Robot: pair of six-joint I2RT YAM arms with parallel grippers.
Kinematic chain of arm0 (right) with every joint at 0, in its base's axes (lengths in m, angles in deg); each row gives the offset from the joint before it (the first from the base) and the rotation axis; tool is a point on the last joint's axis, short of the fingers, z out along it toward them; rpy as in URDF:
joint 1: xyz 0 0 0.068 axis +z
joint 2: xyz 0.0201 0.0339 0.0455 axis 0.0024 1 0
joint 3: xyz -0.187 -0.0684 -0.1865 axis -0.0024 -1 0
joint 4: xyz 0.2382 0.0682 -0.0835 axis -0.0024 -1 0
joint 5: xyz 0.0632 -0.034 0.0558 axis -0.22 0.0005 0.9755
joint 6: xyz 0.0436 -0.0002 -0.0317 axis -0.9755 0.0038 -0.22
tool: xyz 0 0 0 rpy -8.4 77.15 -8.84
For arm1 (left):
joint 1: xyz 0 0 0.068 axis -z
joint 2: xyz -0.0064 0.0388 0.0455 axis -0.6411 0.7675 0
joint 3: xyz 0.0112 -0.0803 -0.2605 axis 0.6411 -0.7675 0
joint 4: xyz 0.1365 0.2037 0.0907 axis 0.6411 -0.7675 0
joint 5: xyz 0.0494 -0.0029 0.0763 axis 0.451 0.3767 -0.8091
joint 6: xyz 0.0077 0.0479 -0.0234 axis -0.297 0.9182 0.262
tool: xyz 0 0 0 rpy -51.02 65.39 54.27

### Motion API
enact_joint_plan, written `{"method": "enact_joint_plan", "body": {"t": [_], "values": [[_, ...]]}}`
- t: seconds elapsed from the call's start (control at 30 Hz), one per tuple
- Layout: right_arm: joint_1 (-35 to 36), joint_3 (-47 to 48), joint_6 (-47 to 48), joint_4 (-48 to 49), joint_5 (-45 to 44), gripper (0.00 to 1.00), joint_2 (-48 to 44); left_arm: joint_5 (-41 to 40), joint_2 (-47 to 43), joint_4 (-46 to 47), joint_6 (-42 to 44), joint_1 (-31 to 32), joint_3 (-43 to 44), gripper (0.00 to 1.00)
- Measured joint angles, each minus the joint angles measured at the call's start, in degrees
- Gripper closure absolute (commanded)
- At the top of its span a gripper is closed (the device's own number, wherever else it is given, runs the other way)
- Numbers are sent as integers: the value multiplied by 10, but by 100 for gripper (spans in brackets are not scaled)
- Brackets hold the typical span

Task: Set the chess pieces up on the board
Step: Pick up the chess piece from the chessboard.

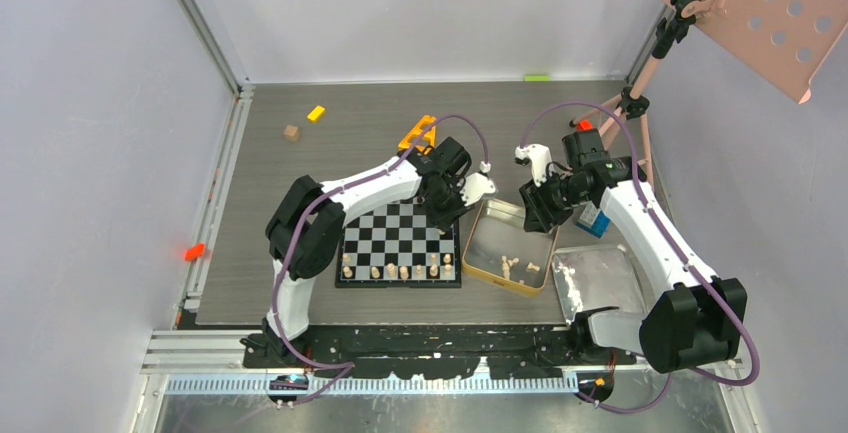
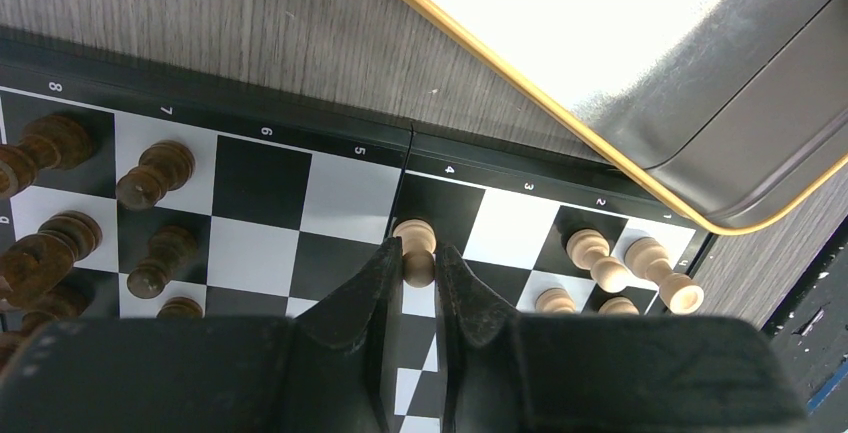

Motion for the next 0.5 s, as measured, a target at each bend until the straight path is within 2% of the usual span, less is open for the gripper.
{"method": "enact_joint_plan", "body": {"t": [0.1, 0.5], "values": [[0, 0, 0, 0, 0, 54, 1, 2, 0, 0, 5, 0, 0, 100], [0, -1, 0, 0, 0, 55, 7, 5, -4, -7, 10, 0, -3, 100]]}}
